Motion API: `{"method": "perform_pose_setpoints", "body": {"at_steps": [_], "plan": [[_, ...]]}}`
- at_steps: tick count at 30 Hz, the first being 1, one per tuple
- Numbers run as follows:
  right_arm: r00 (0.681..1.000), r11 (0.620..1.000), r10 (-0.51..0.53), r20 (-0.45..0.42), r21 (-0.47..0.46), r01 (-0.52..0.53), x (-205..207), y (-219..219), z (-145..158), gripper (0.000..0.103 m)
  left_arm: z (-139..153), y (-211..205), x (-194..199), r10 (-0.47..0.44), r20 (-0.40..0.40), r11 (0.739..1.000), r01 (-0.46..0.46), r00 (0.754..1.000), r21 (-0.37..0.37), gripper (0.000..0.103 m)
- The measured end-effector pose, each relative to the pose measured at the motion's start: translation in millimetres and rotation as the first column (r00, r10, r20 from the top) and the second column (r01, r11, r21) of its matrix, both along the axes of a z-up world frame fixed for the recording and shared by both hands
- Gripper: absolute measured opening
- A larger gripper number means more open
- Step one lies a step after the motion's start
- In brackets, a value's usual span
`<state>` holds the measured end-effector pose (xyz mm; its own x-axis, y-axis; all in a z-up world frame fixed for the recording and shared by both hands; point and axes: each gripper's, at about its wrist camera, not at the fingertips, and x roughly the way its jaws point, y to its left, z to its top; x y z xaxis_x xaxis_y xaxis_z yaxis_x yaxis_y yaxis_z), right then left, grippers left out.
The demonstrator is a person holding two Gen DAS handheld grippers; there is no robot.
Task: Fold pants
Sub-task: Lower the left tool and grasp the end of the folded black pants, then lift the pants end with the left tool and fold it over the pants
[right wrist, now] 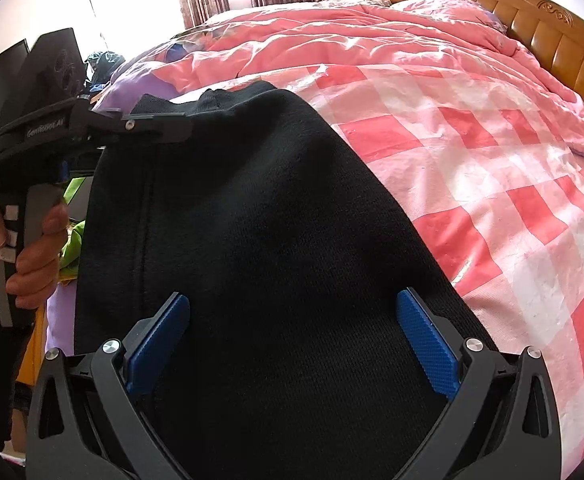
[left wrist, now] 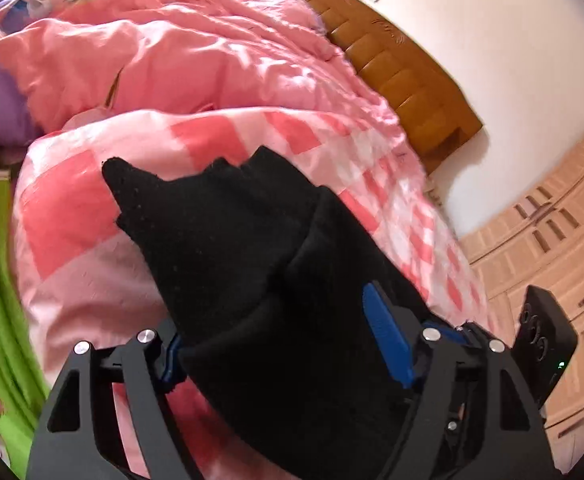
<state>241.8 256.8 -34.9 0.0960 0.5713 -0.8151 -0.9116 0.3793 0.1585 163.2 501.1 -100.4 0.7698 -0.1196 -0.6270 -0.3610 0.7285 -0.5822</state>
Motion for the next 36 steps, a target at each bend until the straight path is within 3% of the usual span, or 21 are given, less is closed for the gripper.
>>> {"method": "perform_pose_setpoints", "body": {"at_steps": [1, 3, 5, 6, 7, 8, 9, 11, 12, 15, 20, 25, 29, 33, 36], "plan": [[1.000, 1.000, 0.000, 0.000, 0.000, 0.000, 0, 0, 0, 0.099, -6, 5, 3, 0.017, -0.011, 1.000, -0.017, 1.000, -0.026, 0.078], [1.000, 1.000, 0.000, 0.000, -0.001, 0.000, 0, 0, 0, 0.099, -17, 7, 11, -0.002, 0.021, 0.998, 0.003, 1.000, -0.062, 0.102], [1.000, 1.000, 0.000, -0.002, 0.001, 0.000, 0, 0, 0, 0.099, -12, -7, 22, -0.023, -0.023, 0.999, 0.024, 0.999, 0.029, 0.101], [1.000, 1.000, 0.000, -0.004, 0.004, 0.001, 0, 0, 0, 0.099, -8, -15, 27, -0.019, -0.059, 0.996, 0.025, 0.998, 0.087, 0.094], [1.000, 1.000, -0.002, -0.010, 0.008, 0.002, 1, -1, 0, 0.099, -5, -20, 28, 0.023, -0.086, 0.989, -0.010, 0.996, 0.146, 0.079], [1.000, 1.000, -0.003, -0.014, 0.012, 0.003, 2, -1, 1, 0.099, -5, -18, 26, 0.077, -0.117, 0.984, -0.056, 0.990, 0.171, 0.042], [1.000, 1.000, -0.003, -0.018, 0.016, 0.003, 3, -2, 1, 0.099, -8, -9, 19, 0.083, -0.086, 0.993, -0.075, 0.993, 0.092, 0.035], [1.000, 1.000, -0.002, -0.016, 0.014, 0.003, 3, -2, 1, 0.099, -11, 3, 11, 0.110, -0.048, 0.994, -0.109, 0.993, 0.010, 0.029], [1.000, 1.000, -0.002, -0.010, 0.008, 0.002, 2, -1, 0, 0.099, -11, 4, 9, 0.120, -0.051, 0.993, -0.120, 0.991, 0.007, 0.029], [1.000, 1.000, 0.003, 0.029, -0.027, -0.002, -3, 3, -1, 0.099, -8, -2, 12, 0.122, -0.081, 0.991, -0.118, 0.989, 0.057, 0.029], [1.000, 0.999, -0.020, 0.017, -0.048, 0.021, -7, -15, 11, 0.099, 3, -6, 13, 0.151, -0.100, 0.987, -0.146, 0.983, 0.060, 0.029], [0.982, 0.986, -0.123, 0.145, -0.093, 0.137, -26, -109, 28, 0.099, 35, -28, -3, 0.142, -0.053, 0.973, -0.130, 0.988, 0.188, 0.027], [0.953, 0.949, -0.258, 0.158, -0.142, 0.280, -21, -197, 18, 0.099, 61, -54, -16, 0.137, 0.013, 0.958, -0.136, 0.991, 0.253, 0.026], [0.893, 0.887, -0.421, 0.159, -0.136, 0.442, -26, -281, 13, 0.099, 81, -80, -22, 0.144, 0.054, 0.940, -0.153, 0.988, 0.304, 0.025], [0.829, 0.821, -0.544, 0.129, -0.126, 0.558, -39, -349, 9, 0.099, 98, -108, -21, 0.123, 0.078, 0.921, -0.143, 0.989, 0.362, 0.024]]}}
